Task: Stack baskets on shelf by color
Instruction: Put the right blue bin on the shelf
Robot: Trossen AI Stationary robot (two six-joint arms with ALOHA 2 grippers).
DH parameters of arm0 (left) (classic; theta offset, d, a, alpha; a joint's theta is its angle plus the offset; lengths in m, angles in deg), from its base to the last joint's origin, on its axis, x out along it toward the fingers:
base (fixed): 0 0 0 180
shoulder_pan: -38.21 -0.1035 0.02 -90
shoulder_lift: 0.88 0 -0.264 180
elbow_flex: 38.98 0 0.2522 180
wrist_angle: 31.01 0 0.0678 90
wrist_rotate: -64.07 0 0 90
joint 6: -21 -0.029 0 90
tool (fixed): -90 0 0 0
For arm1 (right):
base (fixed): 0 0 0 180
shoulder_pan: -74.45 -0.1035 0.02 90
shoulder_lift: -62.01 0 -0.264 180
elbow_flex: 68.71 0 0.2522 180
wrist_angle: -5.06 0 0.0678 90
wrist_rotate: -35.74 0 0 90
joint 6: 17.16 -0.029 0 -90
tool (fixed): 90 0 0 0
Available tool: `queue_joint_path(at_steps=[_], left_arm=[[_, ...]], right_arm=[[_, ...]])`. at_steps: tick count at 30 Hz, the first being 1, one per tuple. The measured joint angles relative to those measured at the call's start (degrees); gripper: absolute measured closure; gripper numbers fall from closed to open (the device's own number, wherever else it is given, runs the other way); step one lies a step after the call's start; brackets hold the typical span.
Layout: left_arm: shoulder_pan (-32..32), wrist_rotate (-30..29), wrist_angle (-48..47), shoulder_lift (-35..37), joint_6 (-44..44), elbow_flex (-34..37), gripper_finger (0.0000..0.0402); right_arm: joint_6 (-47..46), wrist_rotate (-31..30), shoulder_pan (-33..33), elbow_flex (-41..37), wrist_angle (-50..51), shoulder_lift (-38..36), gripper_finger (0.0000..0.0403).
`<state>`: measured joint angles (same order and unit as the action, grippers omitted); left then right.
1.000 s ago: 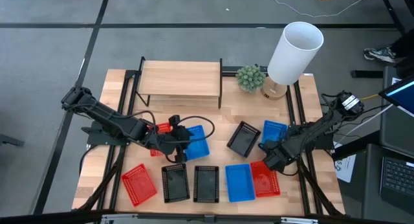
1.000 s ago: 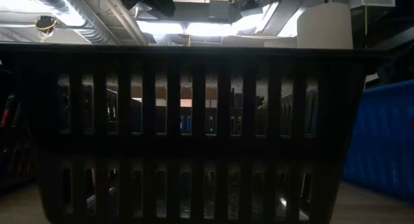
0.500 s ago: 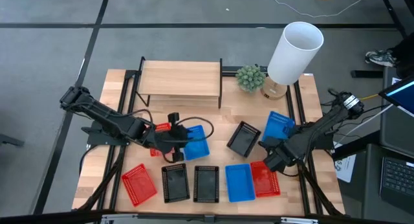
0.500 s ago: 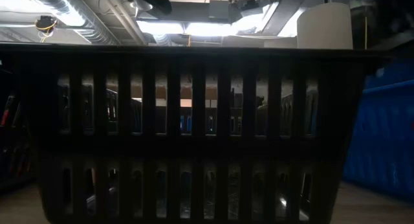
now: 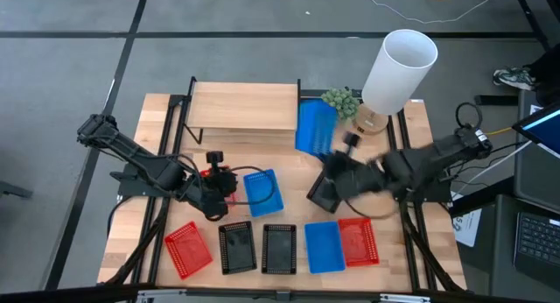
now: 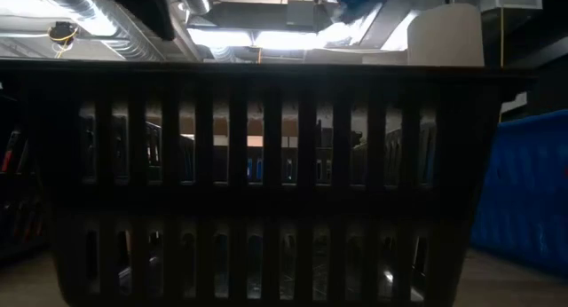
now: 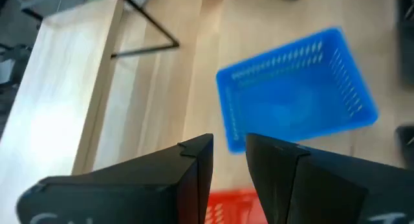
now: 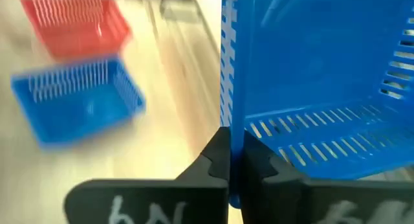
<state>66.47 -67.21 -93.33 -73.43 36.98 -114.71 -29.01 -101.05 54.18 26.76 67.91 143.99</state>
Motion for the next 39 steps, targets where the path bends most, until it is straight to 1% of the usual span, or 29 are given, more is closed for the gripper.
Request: queue_joint_path(at_steps=[2, 4, 7, 10, 13, 15, 18, 21, 23, 25, 29, 31, 36, 39], left_arm=[[0.0, 0.0, -2.0, 0.0, 0.0, 0.0, 0.0317], [0.0, 0.0, -4.0, 0.0, 0.0, 0.0, 0.0317], [0.0, 0.0, -5.8, 1.1, -0.3, 1.3, 0.0317], [-0.4, 0.0, -5.0, 4.5, -1.2, 5.0, 0.0317], [-1.7, 0.0, -2.7, 9.2, -0.8, 10.1, 0.0317], [-2.6, 0.1, 0.8, 13.0, 0.7, 13.3, 0.0317], [-3.1, 0.3, 7.8, 18.3, 2.5, 17.8, 0.0317], [-3.1, 0.4, 16.4, 21.6, 3.0, 22.0, 0.0317], [-3.1, 0.6, 21.9, 22.9, 3.0, 24.6, 0.0317], [-3.0, 0.6, 27.1, 23.7, 3.0, 27.1, 0.0317], [-3.1, 0.5, 32.2, 23.8, 3.0, 30.7, 0.0317], [-3.1, 0.4, 32.8, 23.8, 3.3, 31.4, 0.0317], [-3.1, 0.2, 32.9, 23.9, 3.1, 31.6, 0.0317], [-3.1, 0.2, 32.8, 23.9, 3.2, 31.6, 0.0317]], right_arm=[[11.6, 6.7, 5.8, 0.0, -11.2, 0.1, 0.0401], [18.9, 14.0, 12.1, 0.0, -20.5, 0.7, 0.0402], [24.6, 22.3, 20.9, 0.0, -28.3, 2.6, 0.0402], [25.8, 28.5, 28.2, 0.2, -30.3, 5.6, 0.0402], [25.4, 32.9, 33.1, 3.8, -26.3, 10.5, 0.0402], [25.4, 34.6, 35.0, 9.2, -20.5, 14.5, 0.0402], [23.6, 34.8, 36.2, 20.5, -6.0, 21.4, 0.0403], [22.5, 34.9, 36.3, 30.7, 8.2, 28.0, 0.0403], [22.5, 35.0, 36.2, 35.5, 14.2, 31.4, 0.0403], [22.6, 35.1, 36.0, 38.7, 19.0, 33.8, 0.0403], [21.9, 35.4, 35.8, 40.6, 23.3, 36.1, 0.0403], [19.6, 36.8, 35.8, 40.6, 24.1, 36.3, 0.0403], [16.4, 36.2, 35.8, 40.6, 23.9, 36.4, 0.0402], [16.1, 36.1, 35.8, 40.6, 24.0, 36.4, 0.0391]])
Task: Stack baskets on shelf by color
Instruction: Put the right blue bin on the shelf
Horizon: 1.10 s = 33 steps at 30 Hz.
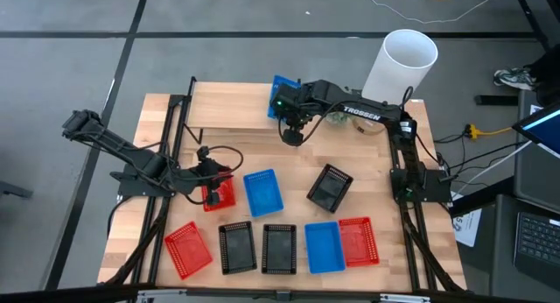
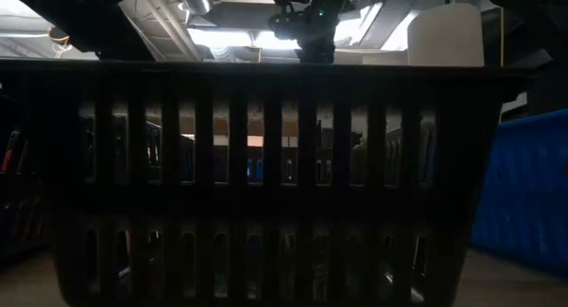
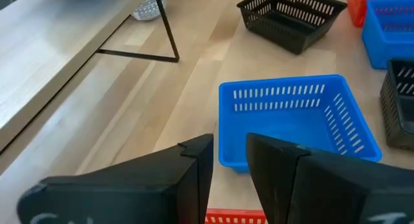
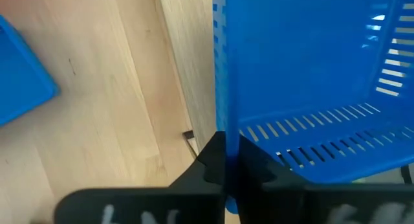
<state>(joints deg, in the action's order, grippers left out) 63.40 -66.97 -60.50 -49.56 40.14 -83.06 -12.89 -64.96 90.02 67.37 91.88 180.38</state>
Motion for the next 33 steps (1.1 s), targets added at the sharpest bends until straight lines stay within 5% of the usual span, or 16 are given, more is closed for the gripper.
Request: queue_joint_path(at_steps=[17, 33], left_arm=[[0.0, 0.0, -0.1, 0.0, 0.5, 0.0, 0.0317], [0.0, 0.0, -0.2, 0.0, 1.8, 0.0, 0.0317]], right_arm=[[-2.1, -0.2, -0.1, -0.7, -4.8, 0.1, 0.0289], [-15.4, -0.2, -0.1, -0.7, -6.2, 0.1, 0.0284]])
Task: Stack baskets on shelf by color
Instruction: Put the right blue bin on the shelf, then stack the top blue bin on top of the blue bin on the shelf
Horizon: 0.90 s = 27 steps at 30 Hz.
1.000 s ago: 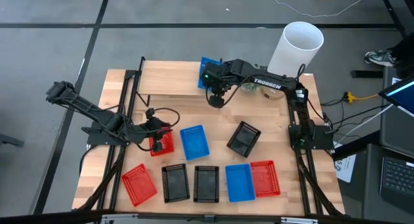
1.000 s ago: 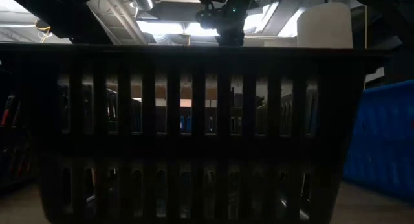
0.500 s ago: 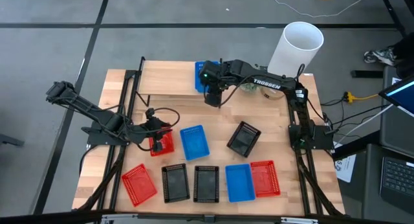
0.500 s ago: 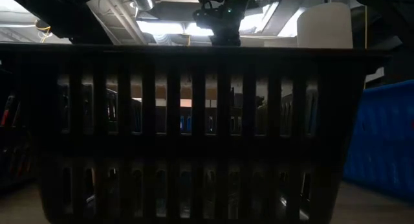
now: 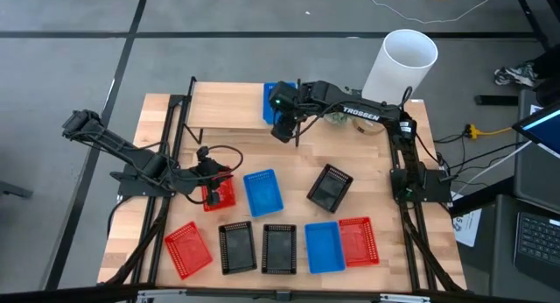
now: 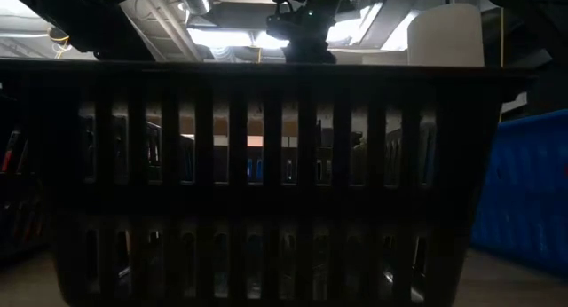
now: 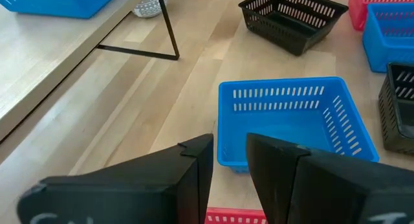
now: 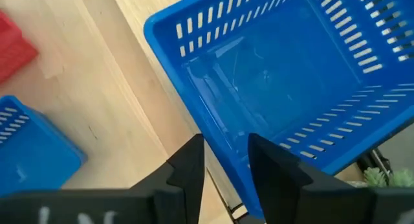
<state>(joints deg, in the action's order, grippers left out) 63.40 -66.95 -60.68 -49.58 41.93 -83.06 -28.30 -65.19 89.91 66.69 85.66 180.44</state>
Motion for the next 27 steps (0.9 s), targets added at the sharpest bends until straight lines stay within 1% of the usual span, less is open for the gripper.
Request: queue_joint_path(at_steps=[3, 6, 11, 15, 18, 20, 25, 27], left_arm=[[0.0, 0.0, 0.0, 0.0, 0.0, 0.0, 0.0317], [0.0, 0.0, 0.0, 0.0, 0.0, 0.0, 0.0317], [0.0, 0.0, -0.1, 0.0, 0.0, 0.0, 0.0317], [0.0, 0.0, -0.4, 0.0, 0.0, 0.0, 0.0317], [0.0, 0.0, -0.5, 0.0, 0.1, 0.0, 0.0317], [0.0, -0.2, 0.3, 0.0, 0.3, 0.0, 0.0317], [0.0, -0.9, 2.5, -1.3, 1.2, -0.1, 0.0317], [0.0, -0.9, 2.5, -1.6, 1.4, 0.0, 0.0317]], right_arm=[[-0.8, 0.0, 0.0, 0.0, -1.6, 0.0, 0.0284], [-3.7, 0.0, 0.0, 0.6, -2.1, 0.0, 0.0285], [-3.8, 0.0, 0.0, 3.3, -1.6, -0.1, 0.0285], [-1.6, 0.0, -0.5, 8.8, 2.0, -0.1, 0.0285], [0.6, 0.9, -1.6, 13.5, 8.1, -0.2, 0.0285], [2.3, 2.3, -2.7, 11.8, 10.0, -2.7, 0.0285], [1.5, 3.1, -5.8, 9.1, 22.4, -7.3, 0.0285], [1.2, 3.1, -7.4, 6.6, 23.3, -8.6, 0.0285]])
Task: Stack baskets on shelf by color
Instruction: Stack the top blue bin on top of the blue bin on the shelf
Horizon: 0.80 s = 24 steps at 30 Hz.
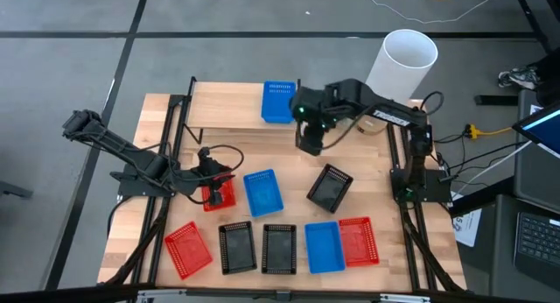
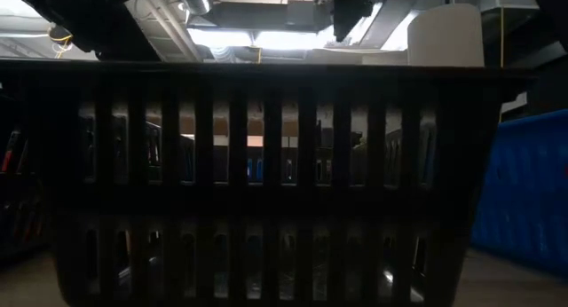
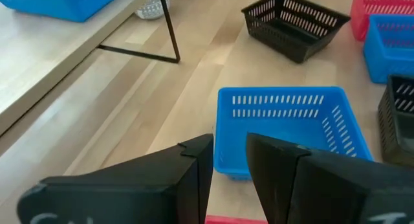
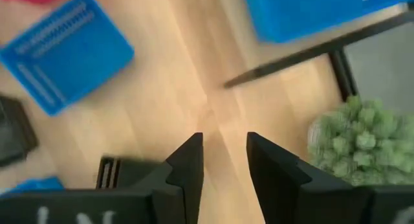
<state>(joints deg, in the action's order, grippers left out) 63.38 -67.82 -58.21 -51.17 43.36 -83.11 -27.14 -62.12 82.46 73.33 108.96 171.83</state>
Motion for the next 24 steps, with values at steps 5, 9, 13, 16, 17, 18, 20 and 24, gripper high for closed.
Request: queue_joint_path(at_steps=[5, 9, 13, 16, 17, 18, 20, 24], left_arm=[[0.0, 0.0, 0.0, -0.1, 0.2, 0.0, 0.0317], [0.0, 0.0, 0.0, -0.1, 0.2, 0.0, 0.0317], [0.1, 0.0, -0.6, -0.1, -0.5, 0.0, 0.0317], [1.0, 0.0, -1.0, 0.0, -6.2, 0.0, 0.0317], [1.5, 0.0, -1.2, 0.4, -8.0, 0.0, 0.0317], [2.2, 0.0, -1.4, 1.2, -9.6, 0.0, 0.0317], [3.8, 0.0, -1.9, 3.2, -12.9, 0.0, 0.0317], [5.6, -0.2, -3.9, 8.8, -15.4, 0.2, 0.0317]], right_arm=[[1.8, 2.9, -5.6, -12.0, -11.4, -1.6, 0.0285], [5.4, 4.2, -9.9, -26.6, -32.9, -0.7, 0.0285], [6.1, 4.6, -13.5, -38.7, -52.5, 1.0, 0.0285], [6.2, 4.6, -15.2, -43.1, -60.0, 1.2, 0.0285], [6.1, 4.6, -15.6, -43.8, -61.2, 1.2, 0.0285], [6.0, 4.5, -16.0, -44.2, -61.9, 1.2, 0.0285], [6.0, 4.5, -16.6, -44.0, -62.8, 1.2, 0.0285], [7.6, 4.7, -17.7, -41.3, -63.7, 1.7, 0.0285]])
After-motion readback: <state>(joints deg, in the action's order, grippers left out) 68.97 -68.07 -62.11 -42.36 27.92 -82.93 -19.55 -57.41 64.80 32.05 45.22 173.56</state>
